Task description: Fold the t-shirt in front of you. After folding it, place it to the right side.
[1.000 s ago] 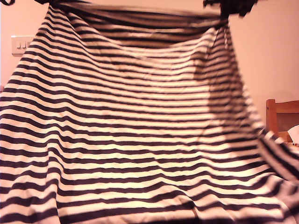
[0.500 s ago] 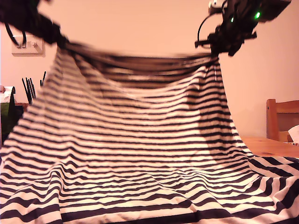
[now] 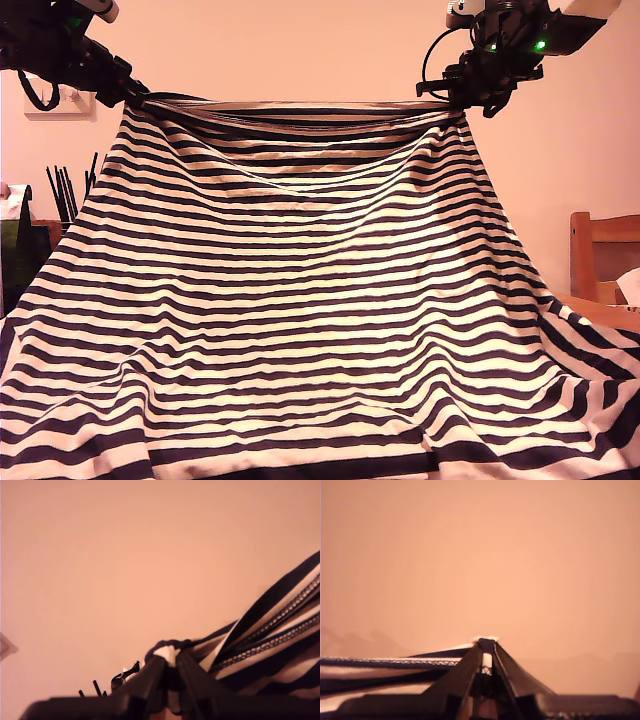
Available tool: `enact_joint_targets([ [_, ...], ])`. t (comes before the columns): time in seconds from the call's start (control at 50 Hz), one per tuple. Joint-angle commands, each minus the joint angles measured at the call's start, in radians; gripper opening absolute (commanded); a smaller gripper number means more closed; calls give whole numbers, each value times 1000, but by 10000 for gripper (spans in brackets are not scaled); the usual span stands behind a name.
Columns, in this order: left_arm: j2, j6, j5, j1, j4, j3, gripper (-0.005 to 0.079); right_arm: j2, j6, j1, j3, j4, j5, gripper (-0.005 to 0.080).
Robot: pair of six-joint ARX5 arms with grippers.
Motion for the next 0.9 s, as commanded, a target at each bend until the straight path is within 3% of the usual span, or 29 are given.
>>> enact_joint_targets([
  [0.0, 30, 3, 0, 11, 4, 12, -21, 30, 23, -8, 10, 6, 3, -12],
  [0.28, 79, -25, 0, 10, -68, 12, -21, 61, 29, -10, 10, -142, 5, -12],
  [0.88, 10, -88, 0, 6, -455, 12, -21, 21, 77, 3, 10, -499, -71, -12],
])
